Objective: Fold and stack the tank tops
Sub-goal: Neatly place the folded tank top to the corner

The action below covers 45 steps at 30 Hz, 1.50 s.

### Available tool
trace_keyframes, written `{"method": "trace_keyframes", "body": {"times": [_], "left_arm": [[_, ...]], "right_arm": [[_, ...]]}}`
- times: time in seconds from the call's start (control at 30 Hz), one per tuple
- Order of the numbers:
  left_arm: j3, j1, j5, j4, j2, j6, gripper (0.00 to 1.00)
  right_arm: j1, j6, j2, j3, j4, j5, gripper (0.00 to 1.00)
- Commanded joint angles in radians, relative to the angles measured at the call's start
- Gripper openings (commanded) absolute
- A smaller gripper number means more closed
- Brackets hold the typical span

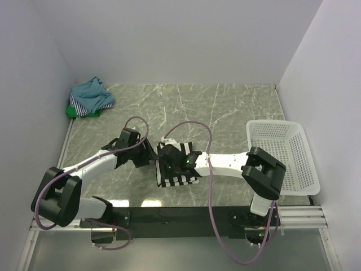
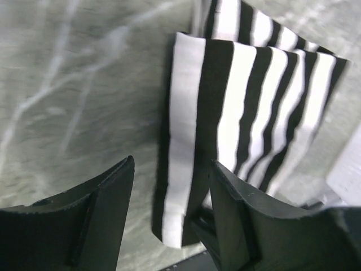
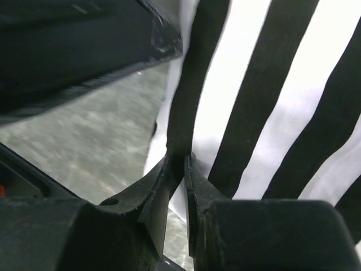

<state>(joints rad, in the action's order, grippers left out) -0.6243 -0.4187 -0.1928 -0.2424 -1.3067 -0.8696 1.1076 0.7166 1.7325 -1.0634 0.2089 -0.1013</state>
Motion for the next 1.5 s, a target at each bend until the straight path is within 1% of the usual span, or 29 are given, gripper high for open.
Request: {"method": "trace_keyframes", "body": {"times": [0.0,0.13,0.23,0.47,0.57,0.63,0.83,0.97,1.17,1.23,1.33,1.37,1.4,1.47], "left_arm": [[0.003,0.001,-0.109,0.094,0.027,0.011,0.62],[0.040,0.001,-0.161,0.126,0.015,0.006,0.63],[0.073,0.004,-0.184,0.140,0.006,-0.003,0.64],[0.112,0.001,-0.165,0.124,0.015,0.001,0.66],[0.130,-0.002,-0.162,0.158,0.006,-0.005,0.67],[0.143,-0.003,-0.155,0.181,-0.026,-0.008,0.68],[0.173,-0.017,-0.165,0.305,-0.134,-0.045,0.68],[0.176,-0.025,-0.155,0.315,-0.167,-0.058,0.67],[0.158,-0.041,-0.117,0.285,-0.195,-0.060,0.58],[0.133,-0.057,-0.091,0.269,-0.204,-0.054,0.53],[0.091,-0.077,-0.063,0.245,-0.235,-0.043,0.43],[0.078,-0.083,-0.045,0.220,-0.258,-0.037,0.40],[0.052,-0.092,-0.037,0.203,-0.269,-0.034,0.33],[0.017,-0.107,-0.014,0.186,-0.298,-0.034,0.26]], "right_arm": [[0.018,0.018,-0.010,0.042,-0.032,0.011,0.23],[0.024,0.073,-0.004,0.130,-0.101,0.044,0.17],[0.026,0.090,0.009,0.160,-0.150,0.074,0.15],[0.015,0.081,-0.027,0.154,-0.160,0.068,0.15],[-0.006,0.080,-0.040,0.158,-0.193,0.098,0.15],[-0.018,0.083,-0.048,0.172,-0.207,0.155,0.15],[-0.058,0.089,-0.067,0.220,-0.298,0.262,0.15],[-0.084,0.101,-0.079,0.259,-0.357,0.313,0.15],[-0.112,0.109,-0.077,0.290,-0.405,0.354,0.15],[-0.118,0.109,-0.079,0.293,-0.410,0.364,0.15],[-0.123,0.100,-0.079,0.289,-0.405,0.368,0.16],[-0.123,0.096,-0.080,0.286,-0.398,0.368,0.18],[-0.126,0.089,-0.082,0.277,-0.391,0.368,0.19],[-0.124,0.081,-0.090,0.267,-0.372,0.364,0.23]]}}
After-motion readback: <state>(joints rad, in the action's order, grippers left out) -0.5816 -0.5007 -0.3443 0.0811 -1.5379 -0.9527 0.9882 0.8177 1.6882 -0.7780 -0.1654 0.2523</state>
